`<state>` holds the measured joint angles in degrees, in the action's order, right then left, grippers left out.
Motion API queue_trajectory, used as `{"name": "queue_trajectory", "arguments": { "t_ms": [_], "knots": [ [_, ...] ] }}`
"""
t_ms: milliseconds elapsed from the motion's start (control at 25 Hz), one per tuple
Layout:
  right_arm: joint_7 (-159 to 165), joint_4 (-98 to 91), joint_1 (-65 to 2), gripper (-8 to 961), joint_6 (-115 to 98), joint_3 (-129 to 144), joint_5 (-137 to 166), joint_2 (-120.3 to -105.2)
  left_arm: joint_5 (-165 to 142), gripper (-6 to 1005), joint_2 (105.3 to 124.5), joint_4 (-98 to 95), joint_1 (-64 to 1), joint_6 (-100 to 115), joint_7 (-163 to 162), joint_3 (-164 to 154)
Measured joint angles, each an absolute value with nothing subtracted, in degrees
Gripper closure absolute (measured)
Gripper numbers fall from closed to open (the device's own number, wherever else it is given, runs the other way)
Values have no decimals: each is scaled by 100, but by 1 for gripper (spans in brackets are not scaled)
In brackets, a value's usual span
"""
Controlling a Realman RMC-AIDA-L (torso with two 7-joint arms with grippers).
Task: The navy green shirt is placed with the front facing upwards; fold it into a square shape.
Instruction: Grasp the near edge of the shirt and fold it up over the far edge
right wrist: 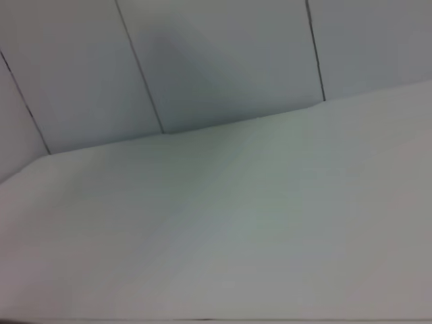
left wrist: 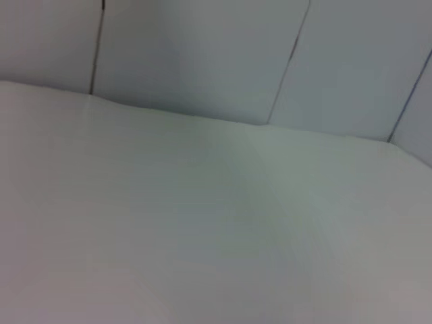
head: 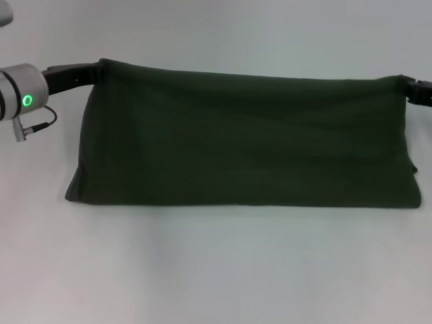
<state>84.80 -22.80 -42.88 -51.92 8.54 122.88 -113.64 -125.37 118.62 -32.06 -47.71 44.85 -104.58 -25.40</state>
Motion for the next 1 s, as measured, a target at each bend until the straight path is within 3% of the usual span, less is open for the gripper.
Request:
{"name": "queue_trajectory", "arguments": {
  "t_ms": [520, 760, 960, 1000],
  "knots": [
    [8106, -1998, -4563, 924, -4311, 1245, 12001, -11463, -12458, 933, 11884, -3031, -4854, 3950, -10268, -2548],
    [8092, -2043, -4578, 923, -4122, 1328, 11992, -11508, -12424, 917, 12003, -3078, -4867, 3590, -10266, -2548],
    [8090, -2160, -4579, 788, -3878, 1402, 11792, -11504, -12398, 904, 12045, -3081, -4868, 3205, -10296, -2545],
    [8089, -2181, -4579, 761, -3864, 1409, 11755, -11501, -12374, 856, 12054, -3093, -4868, 3112, -10302, -2542]
  ]
}}
